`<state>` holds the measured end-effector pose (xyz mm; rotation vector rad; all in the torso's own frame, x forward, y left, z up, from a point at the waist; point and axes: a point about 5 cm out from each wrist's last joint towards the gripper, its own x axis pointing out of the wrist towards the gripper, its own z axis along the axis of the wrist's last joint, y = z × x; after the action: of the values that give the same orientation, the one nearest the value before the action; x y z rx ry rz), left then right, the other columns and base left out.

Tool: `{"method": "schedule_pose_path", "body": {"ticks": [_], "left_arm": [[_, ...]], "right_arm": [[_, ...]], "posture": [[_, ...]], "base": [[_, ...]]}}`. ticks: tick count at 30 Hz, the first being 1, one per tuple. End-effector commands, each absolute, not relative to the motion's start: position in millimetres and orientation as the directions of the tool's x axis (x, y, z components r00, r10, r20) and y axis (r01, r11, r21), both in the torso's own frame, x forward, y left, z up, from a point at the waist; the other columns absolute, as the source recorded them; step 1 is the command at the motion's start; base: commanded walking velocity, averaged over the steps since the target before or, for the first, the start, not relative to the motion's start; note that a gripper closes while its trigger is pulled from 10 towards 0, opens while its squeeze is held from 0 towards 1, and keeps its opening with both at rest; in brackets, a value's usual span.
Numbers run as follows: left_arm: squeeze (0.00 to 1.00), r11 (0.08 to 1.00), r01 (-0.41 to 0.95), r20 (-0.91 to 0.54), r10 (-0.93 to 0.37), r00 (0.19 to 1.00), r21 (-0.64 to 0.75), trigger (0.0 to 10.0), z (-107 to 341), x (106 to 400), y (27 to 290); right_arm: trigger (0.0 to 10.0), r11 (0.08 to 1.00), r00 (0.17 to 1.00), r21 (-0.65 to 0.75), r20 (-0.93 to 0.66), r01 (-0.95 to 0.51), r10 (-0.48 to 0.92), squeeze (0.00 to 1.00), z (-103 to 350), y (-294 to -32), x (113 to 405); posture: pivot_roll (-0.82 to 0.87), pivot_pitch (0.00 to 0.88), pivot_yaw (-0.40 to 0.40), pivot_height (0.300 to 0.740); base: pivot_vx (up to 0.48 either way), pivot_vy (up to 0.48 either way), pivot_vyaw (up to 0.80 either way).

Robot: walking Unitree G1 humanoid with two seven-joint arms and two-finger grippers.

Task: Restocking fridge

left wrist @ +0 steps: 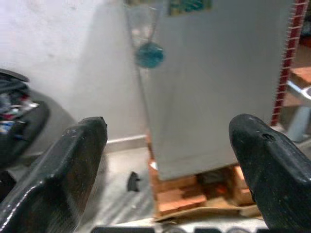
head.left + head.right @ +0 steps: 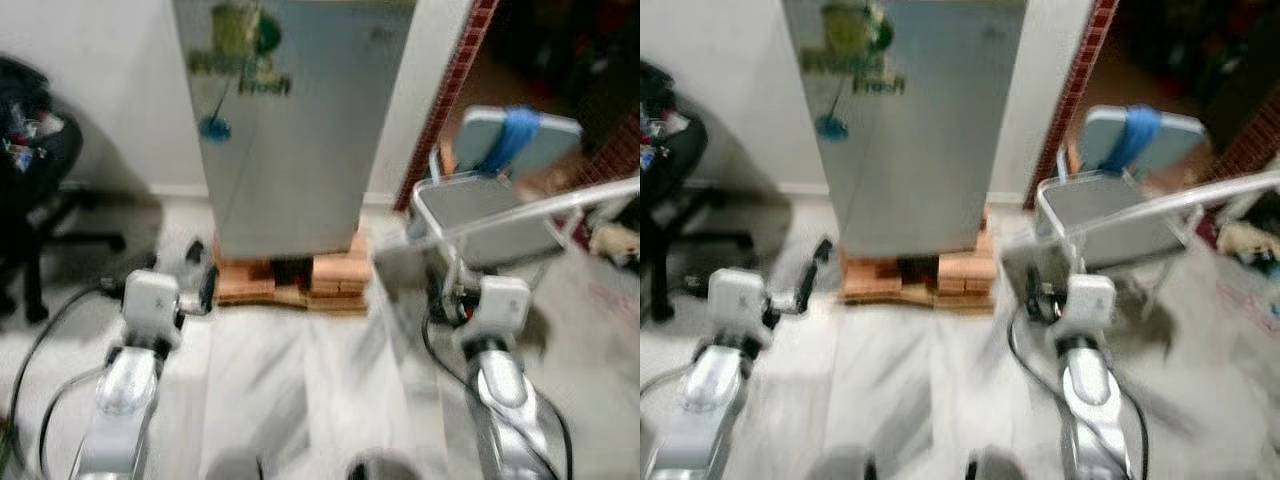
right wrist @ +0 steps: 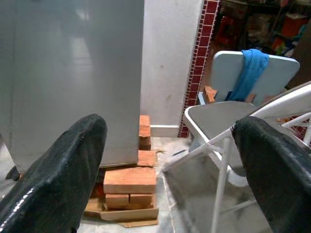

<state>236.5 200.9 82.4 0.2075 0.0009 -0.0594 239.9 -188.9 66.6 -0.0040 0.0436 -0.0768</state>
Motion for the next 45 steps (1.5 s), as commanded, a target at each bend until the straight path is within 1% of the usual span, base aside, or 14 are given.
{"method": "schedule_pose_path", "body": {"ticks": [1, 3, 5, 6, 8, 10, 13, 15, 20, 24, 34, 40, 45], "left_arm": [[0.00, 0.977, 0.065, 0.007, -0.068, 0.998, 0.202, 10.0, 83.8, 239.8, 194.9], [0.00, 0.978, 0.062, 0.014, -0.066, 0.998, 0.198, 10.0, 84.9, 241.3, 195.2], [0.00, 0.980, 0.033, 0.040, -0.042, 0.998, 0.198, 10.0, 90.9, 246.5, 198.3], [0.00, 0.980, 0.025, 0.044, -0.035, 0.998, 0.197, 10.0, 92.4, 247.6, 199.0], [0.00, 0.979, 0.024, 0.049, -0.035, 0.998, 0.203, 10.0, 94.7, 248.6, 198.7], [0.00, 0.978, 0.033, 0.048, -0.044, 0.998, 0.208, 10.0, 95.4, 248.7, 198.5], [0.00, 0.975, 0.045, 0.039, -0.055, 0.998, 0.219, 10.0, 92.9, 245.0, 202.8], [0.00, 0.974, 0.061, 0.035, -0.071, 0.997, 0.218, 10.0, 90.7, 243.7, 202.0], [0.00, 0.979, 0.054, 0.026, -0.060, 0.998, 0.194, 10.0, 88.0, 246.7, 199.2], [0.00, 0.981, 0.056, 0.014, -0.060, 0.998, 0.185, 10.0, 82.7, 249.0, 193.5], [0.00, 0.983, 0.055, 0.011, -0.058, 0.998, 0.175, 10.0, 82.1, 253.4, 194.1], [0.00, 0.984, 0.059, 0.013, -0.062, 0.998, 0.171, 10.0, 80.9, 255.2, 194.2], [0.00, 0.984, 0.061, 0.012, -0.064, 0.998, 0.168, 10.0, 80.6, 256.4, 193.8]], "right_arm": [[10.0, 0.994, 0.992, -0.036, -0.061, 0.107, -0.109, 0.00, 64.5, -198.6, 239.6], [10.0, 0.994, 0.993, -0.048, -0.058, 0.102, -0.104, 0.00, 64.5, -197.6, 240.5], [10.0, 0.988, 0.997, -0.139, -0.037, 0.059, -0.065, 0.00, 68.8, -193.7, 247.1], [10.0, 0.987, 0.998, -0.154, -0.022, 0.051, -0.056, 0.00, 70.8, -192.8, 248.8], [10.0, 0.993, 0.999, -0.116, -0.009, 0.034, -0.035, 0.00, 74.1, -190.6, 251.0], [10.0, 0.994, 0.998, -0.097, -0.004, 0.057, -0.058, 0.00, 76.2, -192.3, 252.1], [10.0, 0.995, 0.994, -0.012, -0.055, 0.097, -0.098, 0.00, 74.0, -195.9, 255.6], [10.0, 0.997, 0.996, -0.016, -0.046, 0.075, -0.075, 0.00, 74.0, -194.0, 255.1], [10.0, 0.998, 0.998, 0.004, -0.038, 0.056, -0.056, 0.00, 70.1, -186.3, 250.5], [10.0, 0.999, 0.998, 0.029, -0.040, 0.041, -0.040, 0.00, 67.7, -183.7, 251.7], [10.0, 0.998, 0.999, 0.047, -0.043, 0.029, -0.027, 0.00, 65.8, -182.9, 253.3], [10.0, 0.999, 0.999, 0.048, -0.039, 0.021, -0.019, 0.00, 65.7, -182.0, 255.6], [10.0, 0.999, 0.999, 0.043, -0.037, 0.013, -0.011, 0.00, 65.6, -181.6, 256.9]], "posture": [[0.03, 0.055, -0.029, 0.740], [0.03, 0.060, -0.028, 0.740], [0.03, 0.089, -0.031, 0.740], [0.03, 0.089, -0.031, 0.740], [0.04, 0.105, -0.038, 0.740], [0.04, 0.106, -0.039, 0.740], [0.03, 0.109, -0.045, 0.740], [0.04, 0.104, -0.047, 0.740], [0.04, 0.099, -0.047, 0.740], [0.04, 0.091, -0.044, 0.740], [0.05, 0.072, -0.049, 0.740], [0.05, 0.061, -0.053, 0.740], [0.05, 0.057, -0.054, 0.740]], "base": [[0.000, 0.480, 0.00], [0.000, 0.480, 0.00], [0.000, 0.480, 0.00], [0.000, 0.480, 0.00], [0.000, 0.480, 0.00], [0.000, 0.480, 0.00], [0.000, 0.480, 0.00], [0.000, 0.465, 0.00], [0.000, 0.448, 0.00], [0.000, 0.441, -0.71], [0.000, 0.435, -0.80], [0.281, 0.390, -0.62], [0.286, 0.385, -0.16]]}}
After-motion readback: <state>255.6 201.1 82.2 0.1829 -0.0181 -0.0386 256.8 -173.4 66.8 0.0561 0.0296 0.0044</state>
